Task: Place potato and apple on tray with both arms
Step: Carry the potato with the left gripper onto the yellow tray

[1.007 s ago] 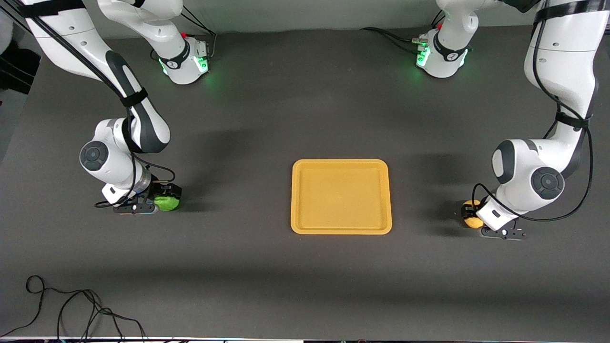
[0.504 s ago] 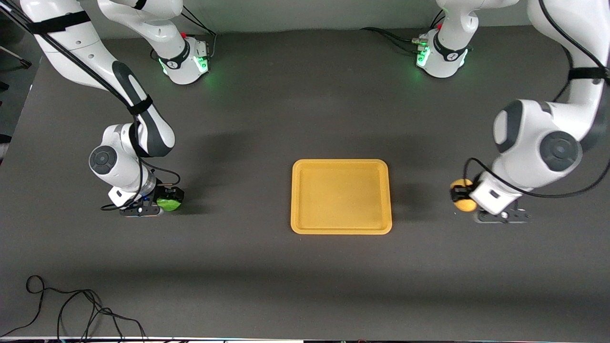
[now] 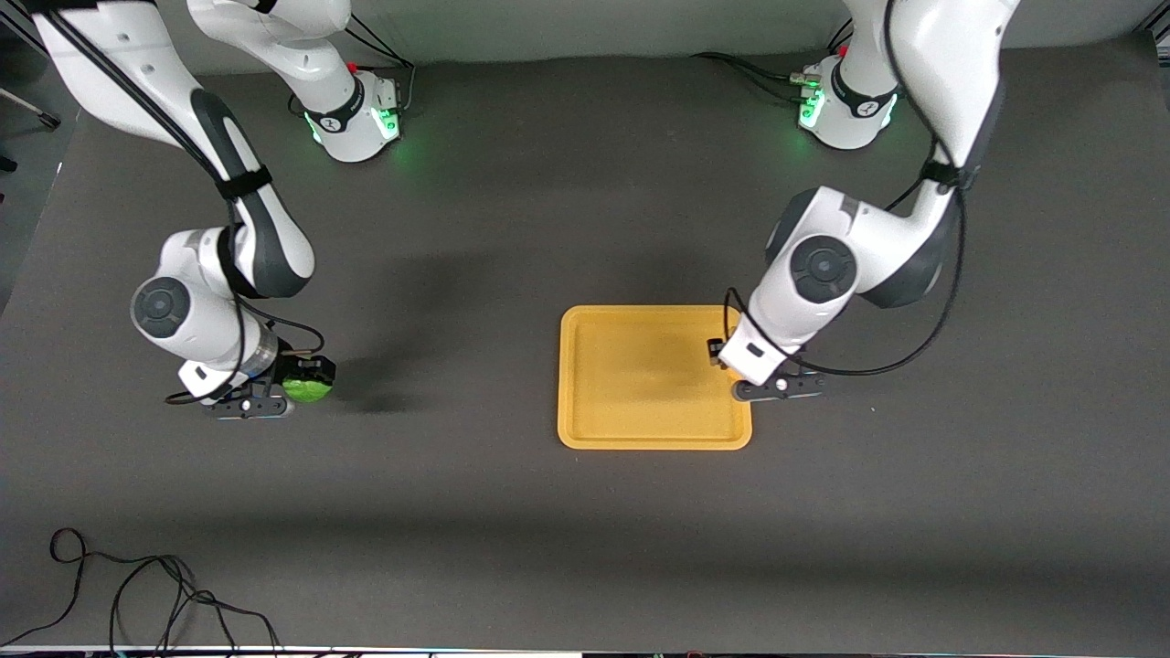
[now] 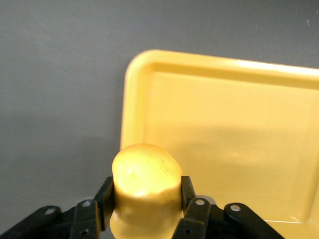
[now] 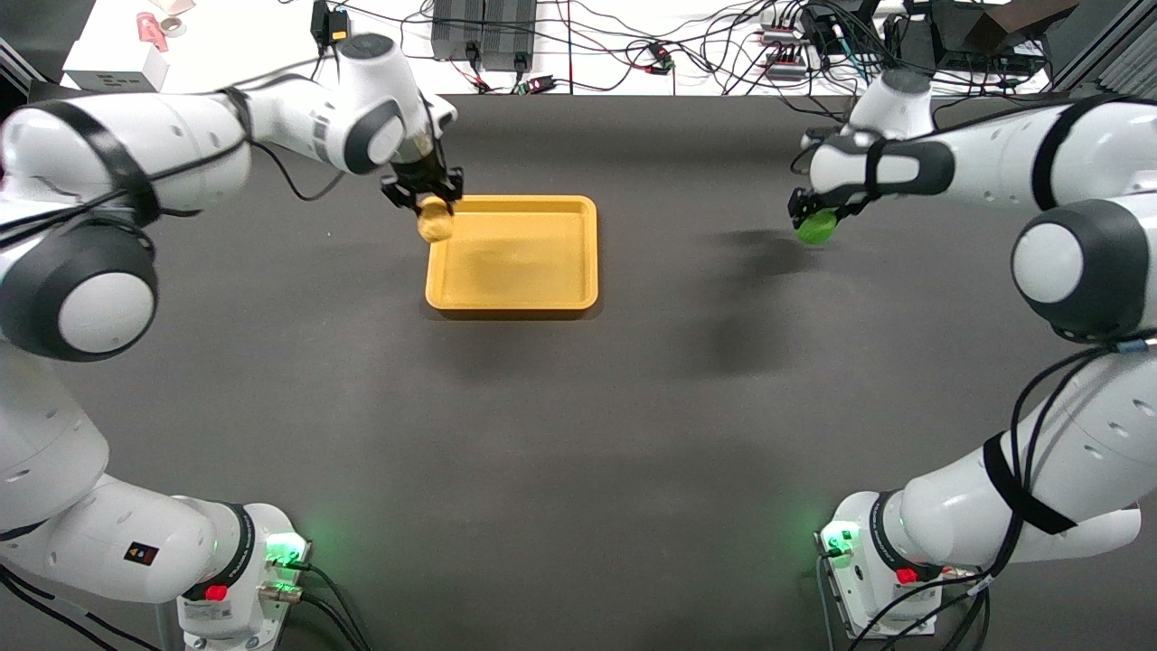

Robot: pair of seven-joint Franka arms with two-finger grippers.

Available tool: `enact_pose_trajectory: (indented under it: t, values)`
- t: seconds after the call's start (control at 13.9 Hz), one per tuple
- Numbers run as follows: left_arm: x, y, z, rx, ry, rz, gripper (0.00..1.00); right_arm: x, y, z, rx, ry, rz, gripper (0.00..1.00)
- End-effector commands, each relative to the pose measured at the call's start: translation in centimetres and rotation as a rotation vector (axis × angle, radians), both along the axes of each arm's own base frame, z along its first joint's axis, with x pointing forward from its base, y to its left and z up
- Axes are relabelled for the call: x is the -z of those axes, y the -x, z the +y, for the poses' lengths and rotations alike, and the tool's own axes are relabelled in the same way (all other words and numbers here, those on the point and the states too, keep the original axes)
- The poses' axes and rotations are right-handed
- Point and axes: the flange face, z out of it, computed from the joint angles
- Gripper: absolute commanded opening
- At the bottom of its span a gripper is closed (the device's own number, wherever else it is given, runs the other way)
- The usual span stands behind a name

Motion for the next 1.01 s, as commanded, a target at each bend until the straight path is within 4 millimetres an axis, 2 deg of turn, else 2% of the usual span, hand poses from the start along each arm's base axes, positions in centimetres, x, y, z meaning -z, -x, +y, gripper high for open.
enact_pose_trajectory:
  t: [0.0, 0.07, 0.29, 0.43, 0.5, 0.65, 0.79, 0.86, 0.94]
  values:
    - [1.6, -0.7, -0.5, -0.024, -0.005, -0.014, 0.34, -5.4, -0.9, 2.2, -0.007, 0.014, 0.055, 0.28]
    - [2.3, -0.8, -0.6, -0.032, -0.004, -0.017, 0.34, -6.6, -1.0, 2.8, 0.011, 0.019, 0.068, 0.28]
    - [5.5, -0.3, -2.0, -0.040, -0.022, -0.036, 0.35, -9.4, -1.6, 7.2, 0.049, 0.031, 0.059, 0.28]
    - [5.9, -0.2, -2.3, -0.038, -0.028, -0.041, 0.39, -10.4, -2.0, 9.8, 0.072, 0.021, 0.033, 0.27]
    - [6.1, -0.1, -2.3, -0.037, -0.030, -0.037, 0.48, -10.6, -2.2, 10.6, 0.082, -0.003, 0.031, 0.27]
    - [6.4, -0.1, -2.2, -0.016, -0.039, -0.038, 1.00, -10.7, -2.6, 10.9, 0.100, -0.039, 0.034, 0.27]
    - [6.0, -0.2, -1.9, -0.012, -0.048, -0.040, 1.00, -10.7, -2.6, 10.9, 0.100, -0.039, 0.034, 0.27]
    - [4.6, -0.5, -1.5, -0.019, -0.046, -0.052, 1.00, -10.8, -2.6, 11.0, 0.098, -0.039, 0.036, 0.27]
    - [2.4, -0.7, -1.2, -0.026, -0.046, -0.071, 1.00, -10.9, -2.5, 11.0, 0.100, -0.039, 0.033, 0.27]
